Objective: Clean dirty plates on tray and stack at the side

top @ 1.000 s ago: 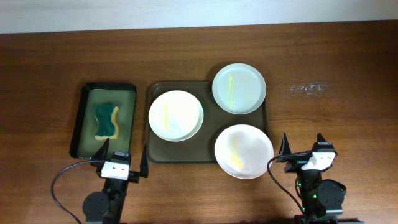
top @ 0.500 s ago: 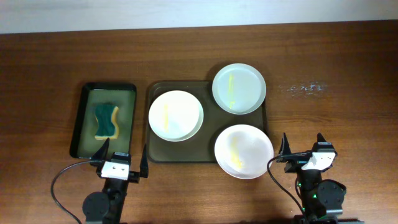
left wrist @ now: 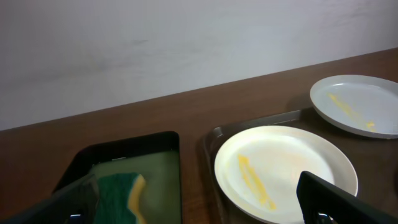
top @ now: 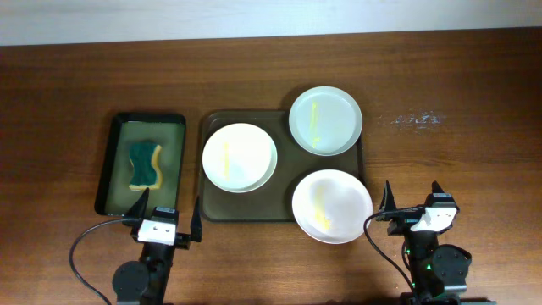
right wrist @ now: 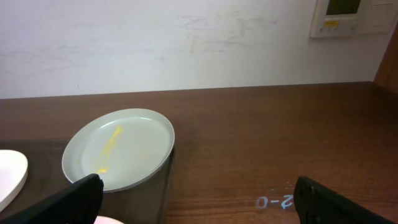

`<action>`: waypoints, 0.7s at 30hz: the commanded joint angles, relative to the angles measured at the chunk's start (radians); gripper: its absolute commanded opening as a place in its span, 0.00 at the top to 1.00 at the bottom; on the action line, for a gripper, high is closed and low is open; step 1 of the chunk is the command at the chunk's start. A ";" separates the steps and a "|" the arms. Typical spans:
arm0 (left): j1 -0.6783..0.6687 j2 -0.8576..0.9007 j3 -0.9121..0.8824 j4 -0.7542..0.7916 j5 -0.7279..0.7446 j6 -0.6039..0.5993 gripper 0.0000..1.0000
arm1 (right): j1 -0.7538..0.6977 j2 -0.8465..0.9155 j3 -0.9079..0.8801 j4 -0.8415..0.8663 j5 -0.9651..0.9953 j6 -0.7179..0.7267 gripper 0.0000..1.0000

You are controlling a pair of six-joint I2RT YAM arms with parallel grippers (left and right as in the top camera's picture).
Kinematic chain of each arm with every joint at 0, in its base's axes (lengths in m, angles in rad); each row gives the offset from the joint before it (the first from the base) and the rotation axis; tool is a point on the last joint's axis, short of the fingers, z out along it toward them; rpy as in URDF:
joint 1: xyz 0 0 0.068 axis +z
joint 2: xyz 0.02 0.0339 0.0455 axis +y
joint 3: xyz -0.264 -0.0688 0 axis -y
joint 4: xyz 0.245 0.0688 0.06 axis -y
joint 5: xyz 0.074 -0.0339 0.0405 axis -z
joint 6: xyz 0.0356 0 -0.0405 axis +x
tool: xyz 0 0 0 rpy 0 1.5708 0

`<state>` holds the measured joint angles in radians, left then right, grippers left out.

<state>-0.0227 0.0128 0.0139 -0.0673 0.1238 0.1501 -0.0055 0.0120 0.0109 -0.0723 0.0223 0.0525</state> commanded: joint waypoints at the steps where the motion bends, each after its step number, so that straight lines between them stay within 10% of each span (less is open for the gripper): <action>1: 0.006 -0.007 -0.005 -0.002 0.004 0.017 0.01 | 0.005 -0.006 -0.005 -0.006 0.015 0.005 0.02; 21: 0.006 -0.006 -0.005 -0.002 0.004 0.016 0.01 | 0.005 -0.006 -0.005 -0.007 -0.030 0.007 0.02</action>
<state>-0.0227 0.0128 0.0139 -0.0673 0.1238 0.1501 -0.0055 0.0120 0.0109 -0.0734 0.0063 0.0528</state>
